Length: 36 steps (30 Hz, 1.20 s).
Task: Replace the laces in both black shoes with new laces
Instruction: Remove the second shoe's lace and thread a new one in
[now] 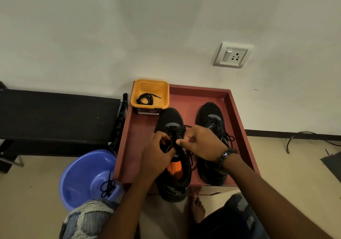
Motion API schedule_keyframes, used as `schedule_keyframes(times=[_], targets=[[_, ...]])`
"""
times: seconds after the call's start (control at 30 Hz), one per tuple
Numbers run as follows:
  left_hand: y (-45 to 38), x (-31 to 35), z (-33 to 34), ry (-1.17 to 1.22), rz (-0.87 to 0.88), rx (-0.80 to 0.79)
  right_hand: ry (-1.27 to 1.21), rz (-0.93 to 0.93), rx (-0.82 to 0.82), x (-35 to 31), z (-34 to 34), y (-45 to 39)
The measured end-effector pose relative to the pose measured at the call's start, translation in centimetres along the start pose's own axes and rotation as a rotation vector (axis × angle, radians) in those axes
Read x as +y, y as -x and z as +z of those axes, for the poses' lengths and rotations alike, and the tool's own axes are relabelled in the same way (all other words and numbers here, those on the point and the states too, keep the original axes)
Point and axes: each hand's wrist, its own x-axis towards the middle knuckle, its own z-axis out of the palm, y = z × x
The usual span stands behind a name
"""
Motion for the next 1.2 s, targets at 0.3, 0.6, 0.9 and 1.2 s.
schedule_keyframes(times=[0.3, 0.6, 0.9, 1.2], targets=[[0.3, 0.6, -0.8, 0.076, -0.071, -0.025, 0.434, -0.160, -0.114, -2.4, -0.1, -3.8], [0.5, 1.0, -1.3, 0.081, -0.116, -0.034, 0.327, -0.223, -0.192, -2.1, -0.3, -4.4], [0.7, 0.7, -0.9, 0.038, -0.112, -0.047, 0.067, 0.002, -0.266, -1.1, 1.1, -3.4], [0.2, 1.0, -0.7, -0.034, -0.164, 0.069, 0.182, -0.076, -0.232, -3.1, 0.0, -4.5]])
